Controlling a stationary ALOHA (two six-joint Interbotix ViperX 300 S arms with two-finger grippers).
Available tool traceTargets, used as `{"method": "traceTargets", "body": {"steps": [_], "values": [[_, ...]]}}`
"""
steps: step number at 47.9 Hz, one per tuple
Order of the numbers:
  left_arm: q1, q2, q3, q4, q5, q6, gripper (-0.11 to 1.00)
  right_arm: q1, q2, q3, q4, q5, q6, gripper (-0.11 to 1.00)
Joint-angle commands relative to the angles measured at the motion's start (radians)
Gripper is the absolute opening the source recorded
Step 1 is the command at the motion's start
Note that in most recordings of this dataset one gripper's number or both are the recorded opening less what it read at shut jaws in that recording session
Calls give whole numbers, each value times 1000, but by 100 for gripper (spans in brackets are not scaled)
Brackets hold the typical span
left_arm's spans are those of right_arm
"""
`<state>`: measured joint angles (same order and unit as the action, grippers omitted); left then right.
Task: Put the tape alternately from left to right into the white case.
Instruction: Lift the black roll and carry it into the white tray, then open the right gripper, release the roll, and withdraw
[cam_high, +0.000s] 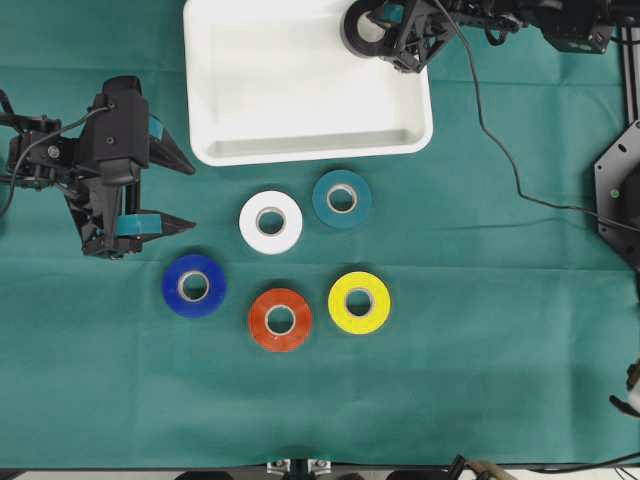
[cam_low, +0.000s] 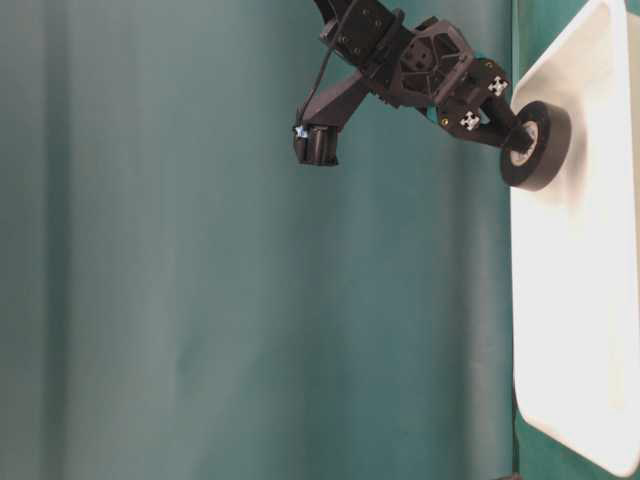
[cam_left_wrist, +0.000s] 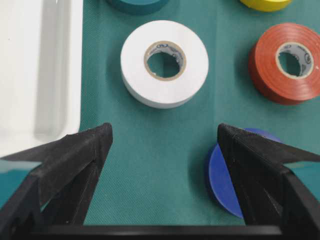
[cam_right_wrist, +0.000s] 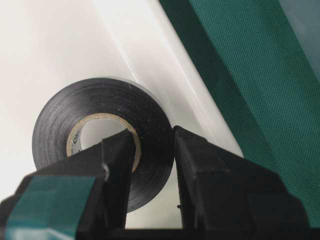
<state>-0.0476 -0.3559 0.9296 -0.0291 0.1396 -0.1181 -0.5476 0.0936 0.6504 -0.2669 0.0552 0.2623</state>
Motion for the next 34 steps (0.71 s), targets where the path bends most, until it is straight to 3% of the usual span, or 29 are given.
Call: {"method": "traceTargets", "body": {"steps": [1, 5, 15, 34], "values": [[-6, -5, -9, -2, -8, -2, 54, -2, -14, -26, -2, -3, 2, 24], [-5, -6, -9, -2, -9, -2, 54, 0, -14, -26, -2, 0, 2, 28], [-6, -6, -11, -2, -9, -2, 54, -2, -15, -28, -2, 25, 2, 85], [-9, -5, -9, -2, -9, -2, 54, 8, -52, -17, -2, 37, 3, 81]]}}
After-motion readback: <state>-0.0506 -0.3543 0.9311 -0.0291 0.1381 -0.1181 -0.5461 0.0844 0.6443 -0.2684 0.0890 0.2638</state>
